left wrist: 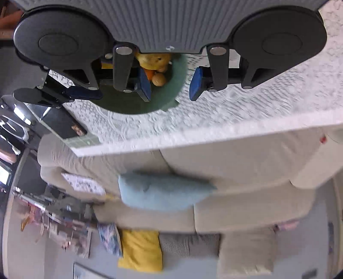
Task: Organize fruits
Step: 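Move both grippers from the colander to the green cucumber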
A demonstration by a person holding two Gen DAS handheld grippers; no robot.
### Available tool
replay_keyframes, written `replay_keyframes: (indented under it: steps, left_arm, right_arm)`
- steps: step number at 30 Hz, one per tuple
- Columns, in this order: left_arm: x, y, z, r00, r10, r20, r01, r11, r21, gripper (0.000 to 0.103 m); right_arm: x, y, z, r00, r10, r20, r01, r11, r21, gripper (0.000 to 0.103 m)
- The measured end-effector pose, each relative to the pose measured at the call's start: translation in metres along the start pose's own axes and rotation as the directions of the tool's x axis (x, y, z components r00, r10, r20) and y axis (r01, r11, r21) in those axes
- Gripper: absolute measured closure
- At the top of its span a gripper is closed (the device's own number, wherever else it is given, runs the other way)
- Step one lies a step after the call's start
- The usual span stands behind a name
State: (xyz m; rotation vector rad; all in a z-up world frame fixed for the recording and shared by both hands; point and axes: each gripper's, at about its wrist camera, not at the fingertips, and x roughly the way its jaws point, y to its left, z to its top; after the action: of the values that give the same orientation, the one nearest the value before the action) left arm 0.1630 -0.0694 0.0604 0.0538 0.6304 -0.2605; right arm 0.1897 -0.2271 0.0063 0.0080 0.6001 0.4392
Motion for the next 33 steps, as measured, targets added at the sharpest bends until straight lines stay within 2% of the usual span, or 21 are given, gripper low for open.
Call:
replay_keyframes:
  steps: [3, 6, 13, 20, 25, 29, 33]
  left_arm:
    - [-0.029, 0.005, -0.011, 0.998, 0.030, 0.059, -0.030, 1.000, -0.010, 0.054]
    - [-0.050, 0.015, -0.027, 0.994, 0.069, 0.081, -0.067, 0.997, -0.025, 0.051]
    - [-0.072, 0.043, -0.073, 0.990, 0.133, 0.054, -0.128, 0.987, -0.093, 0.050]
    - [-0.094, 0.074, -0.112, 0.982, 0.183, 0.046, -0.173, 0.970, -0.170, 0.044]
    - [-0.091, 0.089, -0.135, 0.988, 0.151, 0.017, -0.144, 0.964, -0.223, 0.044]
    - [-0.086, 0.091, -0.153, 0.996, 0.087, 0.035, -0.076, 0.969, -0.236, 0.044]
    - [-0.076, 0.095, -0.160, 0.998, 0.061, 0.012, -0.056, 0.961, -0.269, 0.044]
  right_arm:
    - [-0.016, 0.011, 0.001, 0.998, 0.027, 0.051, -0.028, 0.999, 0.018, 0.020]
    - [-0.031, 0.024, -0.002, 0.996, 0.036, 0.086, -0.036, 0.999, 0.004, 0.016]
    - [-0.049, 0.062, -0.020, 0.992, 0.077, 0.099, -0.081, 0.996, 0.034, 0.012]
    - [-0.070, 0.108, -0.052, 0.989, 0.069, 0.132, -0.074, 0.997, 0.036, 0.010]
    - [-0.072, 0.125, -0.080, 0.994, 0.021, 0.106, -0.029, 0.997, 0.077, 0.010]
    - [-0.063, 0.132, -0.097, 0.999, 0.000, 0.048, -0.004, 0.996, 0.084, 0.010]
    - [-0.055, 0.132, -0.112, 1.000, 0.016, 0.006, -0.017, 0.990, 0.140, 0.010]
